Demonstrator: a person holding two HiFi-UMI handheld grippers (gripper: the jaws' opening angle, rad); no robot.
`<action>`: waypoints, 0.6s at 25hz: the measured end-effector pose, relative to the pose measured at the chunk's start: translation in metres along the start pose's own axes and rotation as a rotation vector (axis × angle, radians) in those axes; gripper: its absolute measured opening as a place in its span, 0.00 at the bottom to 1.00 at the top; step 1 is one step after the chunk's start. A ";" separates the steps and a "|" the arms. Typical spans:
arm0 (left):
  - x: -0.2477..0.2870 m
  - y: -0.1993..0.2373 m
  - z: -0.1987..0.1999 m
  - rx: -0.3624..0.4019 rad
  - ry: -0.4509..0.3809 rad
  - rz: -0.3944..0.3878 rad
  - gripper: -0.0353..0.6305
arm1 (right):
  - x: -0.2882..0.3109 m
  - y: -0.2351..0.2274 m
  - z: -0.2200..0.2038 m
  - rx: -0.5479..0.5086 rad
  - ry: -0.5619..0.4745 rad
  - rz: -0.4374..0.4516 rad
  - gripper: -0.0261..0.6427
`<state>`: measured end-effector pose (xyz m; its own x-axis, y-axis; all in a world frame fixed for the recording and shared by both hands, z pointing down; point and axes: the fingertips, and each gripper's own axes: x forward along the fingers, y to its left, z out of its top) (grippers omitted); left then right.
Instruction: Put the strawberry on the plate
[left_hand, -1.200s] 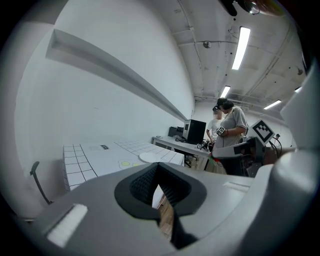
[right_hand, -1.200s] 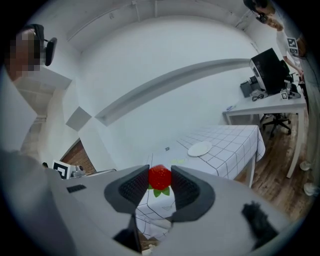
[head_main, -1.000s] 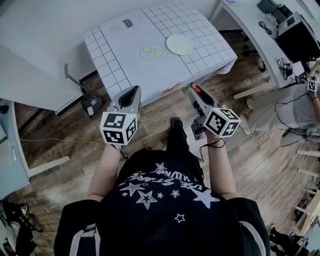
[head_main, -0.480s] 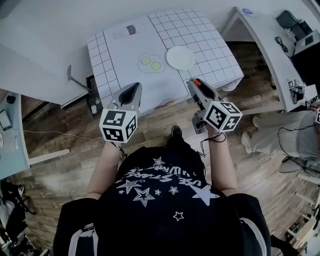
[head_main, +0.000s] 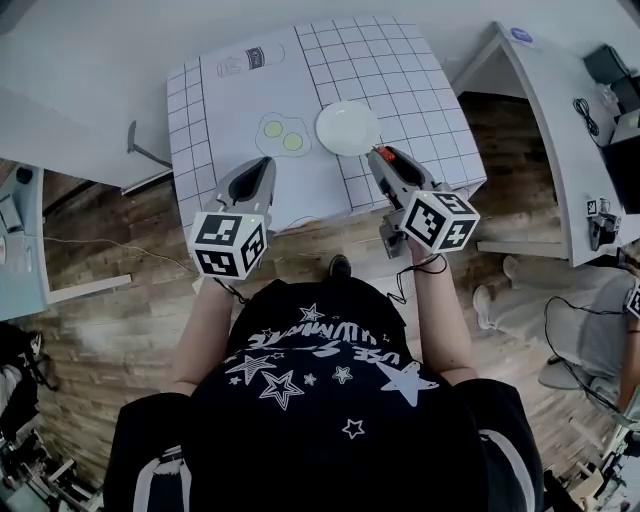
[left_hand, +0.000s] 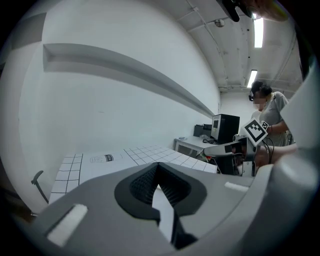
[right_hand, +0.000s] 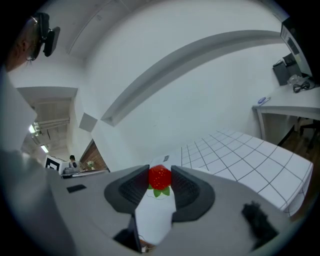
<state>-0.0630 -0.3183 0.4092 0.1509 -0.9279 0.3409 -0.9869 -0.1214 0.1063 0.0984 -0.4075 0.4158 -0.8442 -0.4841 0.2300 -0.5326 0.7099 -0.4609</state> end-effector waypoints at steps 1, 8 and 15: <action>0.006 -0.002 0.000 -0.008 0.001 0.007 0.07 | 0.003 -0.005 0.001 -0.005 0.011 0.011 0.25; 0.032 -0.016 -0.007 -0.044 0.017 0.069 0.07 | 0.026 -0.030 0.005 -0.063 0.087 0.085 0.25; 0.032 -0.003 -0.012 -0.054 0.037 0.114 0.07 | 0.051 -0.036 0.000 -0.089 0.135 0.101 0.25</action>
<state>-0.0545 -0.3436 0.4314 0.0406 -0.9210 0.3875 -0.9934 0.0043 0.1144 0.0743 -0.4576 0.4437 -0.8908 -0.3390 0.3025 -0.4428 0.7969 -0.4110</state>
